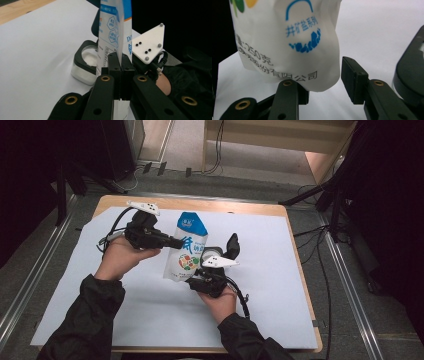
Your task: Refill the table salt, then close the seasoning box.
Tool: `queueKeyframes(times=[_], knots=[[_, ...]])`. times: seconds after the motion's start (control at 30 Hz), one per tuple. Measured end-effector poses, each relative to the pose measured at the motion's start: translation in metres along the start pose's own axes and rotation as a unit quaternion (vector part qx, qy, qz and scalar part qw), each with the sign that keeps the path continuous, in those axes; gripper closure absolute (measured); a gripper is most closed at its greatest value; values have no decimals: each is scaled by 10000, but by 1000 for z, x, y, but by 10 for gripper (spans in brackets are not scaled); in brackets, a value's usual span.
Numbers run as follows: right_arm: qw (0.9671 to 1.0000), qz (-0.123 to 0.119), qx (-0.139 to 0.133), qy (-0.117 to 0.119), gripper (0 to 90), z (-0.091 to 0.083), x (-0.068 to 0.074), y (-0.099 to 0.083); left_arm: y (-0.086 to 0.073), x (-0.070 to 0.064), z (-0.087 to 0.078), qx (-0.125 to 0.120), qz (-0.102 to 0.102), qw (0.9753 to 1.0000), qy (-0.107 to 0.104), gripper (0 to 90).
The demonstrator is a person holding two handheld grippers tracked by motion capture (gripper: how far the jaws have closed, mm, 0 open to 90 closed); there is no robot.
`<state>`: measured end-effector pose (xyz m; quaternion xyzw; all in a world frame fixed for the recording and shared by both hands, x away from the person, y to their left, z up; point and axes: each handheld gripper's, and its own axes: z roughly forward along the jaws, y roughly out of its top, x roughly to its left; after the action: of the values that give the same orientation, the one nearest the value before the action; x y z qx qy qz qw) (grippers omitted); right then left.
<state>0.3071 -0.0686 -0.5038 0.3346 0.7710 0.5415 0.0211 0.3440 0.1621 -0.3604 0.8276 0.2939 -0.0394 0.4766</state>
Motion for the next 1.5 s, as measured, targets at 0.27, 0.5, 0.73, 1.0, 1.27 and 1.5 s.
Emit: queueKeyframes(times=[0.27, 0.5, 0.73, 1.0, 1.27, 1.5], knots=[[9997, -93, 181, 108, 606, 7, 4, 0, -5, 3, -11, -142, -64, 9998, 106, 900], [9989, -185, 300, 293, 598, 4, 11, 4, -10, 10, -29, -324, -170, 9984, 425, 900], [9974, -207, 417, 551, 568, -11, 11, 12, -19, 21, -44, -448, -297, 9949, 848, 900], [9940, -689, 697, 487, 549, -36, 4, 1, -31, 33, -52, -555, -488, 9905, 1158, 900], [9969, -468, 473, 411, 547, -62, -12, 6, -41, 48, -53, -578, -643, 9864, 1396, 900], [9971, -473, 510, 304, 539, -71, -16, 5, -45, 64, -53, -658, -828, 9839, 1438, 900]])
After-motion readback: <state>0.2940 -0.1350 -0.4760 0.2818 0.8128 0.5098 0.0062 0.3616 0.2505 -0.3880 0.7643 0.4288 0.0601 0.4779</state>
